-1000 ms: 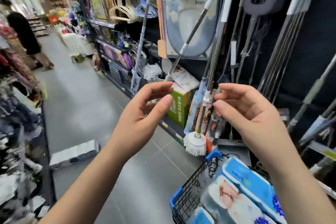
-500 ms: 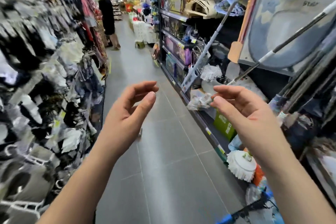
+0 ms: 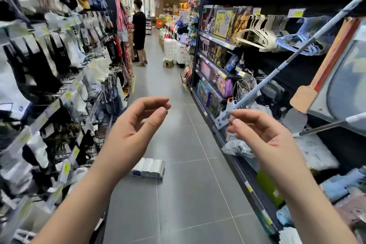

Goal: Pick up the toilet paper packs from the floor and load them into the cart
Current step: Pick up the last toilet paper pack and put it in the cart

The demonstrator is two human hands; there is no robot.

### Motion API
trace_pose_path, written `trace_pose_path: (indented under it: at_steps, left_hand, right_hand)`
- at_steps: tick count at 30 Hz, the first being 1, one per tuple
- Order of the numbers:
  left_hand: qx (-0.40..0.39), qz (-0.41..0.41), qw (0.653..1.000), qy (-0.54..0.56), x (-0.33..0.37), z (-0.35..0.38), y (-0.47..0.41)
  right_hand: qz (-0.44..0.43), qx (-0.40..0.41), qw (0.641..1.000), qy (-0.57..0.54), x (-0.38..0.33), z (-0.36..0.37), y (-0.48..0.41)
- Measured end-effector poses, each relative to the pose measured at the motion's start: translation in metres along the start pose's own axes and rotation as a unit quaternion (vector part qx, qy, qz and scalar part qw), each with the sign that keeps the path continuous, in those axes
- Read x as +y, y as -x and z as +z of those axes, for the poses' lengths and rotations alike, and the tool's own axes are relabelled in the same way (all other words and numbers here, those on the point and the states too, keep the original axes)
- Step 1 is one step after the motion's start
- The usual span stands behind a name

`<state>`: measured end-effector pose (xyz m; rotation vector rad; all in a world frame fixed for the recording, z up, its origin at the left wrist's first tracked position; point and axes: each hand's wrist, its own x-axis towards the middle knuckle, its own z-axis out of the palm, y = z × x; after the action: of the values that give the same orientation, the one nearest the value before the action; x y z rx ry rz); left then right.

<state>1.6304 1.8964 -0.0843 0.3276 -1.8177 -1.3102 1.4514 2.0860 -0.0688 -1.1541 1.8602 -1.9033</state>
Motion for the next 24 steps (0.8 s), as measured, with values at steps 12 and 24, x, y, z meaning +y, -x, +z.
trace_pose_path:
  at_steps: [12, 24]
  left_hand:
    - [0.006, -0.015, 0.999, -0.031, -0.081, -0.006, -0.137]
    - [0.068, -0.019, 0.994, -0.079, -0.178, 0.063, -0.357]
  right_hand:
    - [0.008, -0.013, 1.000, -0.023, 0.075, 0.032, -0.157]
    - [-0.018, -0.076, 0.996, -0.038, 0.164, -0.015, -0.410]
